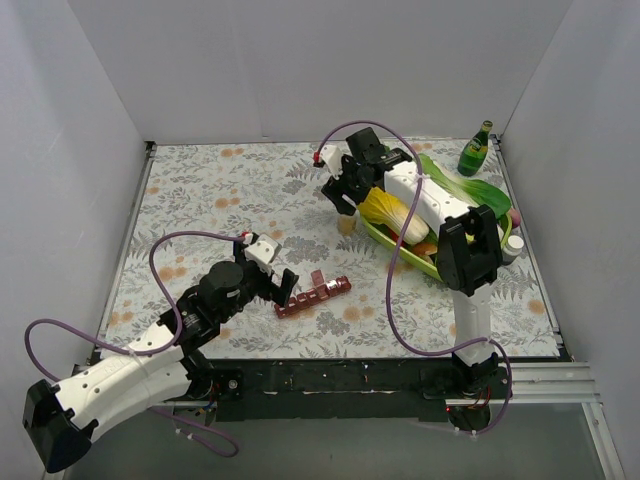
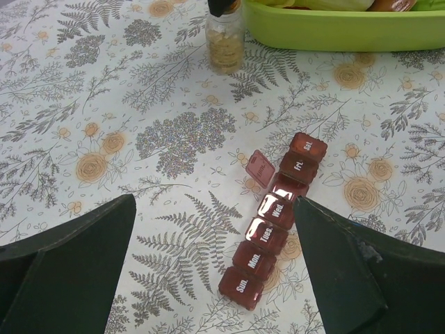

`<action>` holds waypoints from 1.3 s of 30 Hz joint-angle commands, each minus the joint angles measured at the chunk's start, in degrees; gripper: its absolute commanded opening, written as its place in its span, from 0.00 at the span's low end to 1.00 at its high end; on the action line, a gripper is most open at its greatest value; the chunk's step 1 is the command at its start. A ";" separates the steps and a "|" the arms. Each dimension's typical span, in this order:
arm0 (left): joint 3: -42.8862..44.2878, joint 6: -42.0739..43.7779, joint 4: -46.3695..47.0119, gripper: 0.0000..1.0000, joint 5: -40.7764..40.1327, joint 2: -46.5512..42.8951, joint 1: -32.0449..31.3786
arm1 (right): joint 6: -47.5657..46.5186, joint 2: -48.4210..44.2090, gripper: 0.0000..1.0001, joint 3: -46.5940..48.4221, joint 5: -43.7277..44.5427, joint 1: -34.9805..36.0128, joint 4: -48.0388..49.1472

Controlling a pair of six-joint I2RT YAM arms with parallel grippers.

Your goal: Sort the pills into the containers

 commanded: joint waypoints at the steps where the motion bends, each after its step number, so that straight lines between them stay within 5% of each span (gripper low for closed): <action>1: -0.10 -0.50 -0.11 0.98 -0.62 -1.03 0.07 | -2.98 1.71 0.78 3.44 -0.71 0.76 -5.45; 14: -0.11 -0.50 -0.37 0.98 -0.18 -2.26 0.16 | -5.09 2.50 0.71 4.41 0.17 2.17 -9.32; 18: 0.42 -0.59 -0.90 0.98 0.18 -2.96 0.16 | -5.09 4.00 0.62 5.90 0.79 2.35 -11.16; 23: 1.82 -0.59 -2.74 0.98 0.97 -3.32 0.16 | -5.18 4.09 0.35 8.01 0.09 2.70 -12.83; 28: 2.88 -1.28 -2.84 0.98 3.86 -2.88 0.16 | -4.92 2.69 0.20 10.65 -5.79 3.57 -15.56; 39: 2.97 -2.43 0.24 0.98 14.84 -2.61 0.16 | -2.99 -9.61 0.14 2.68 -23.89 4.81 -15.57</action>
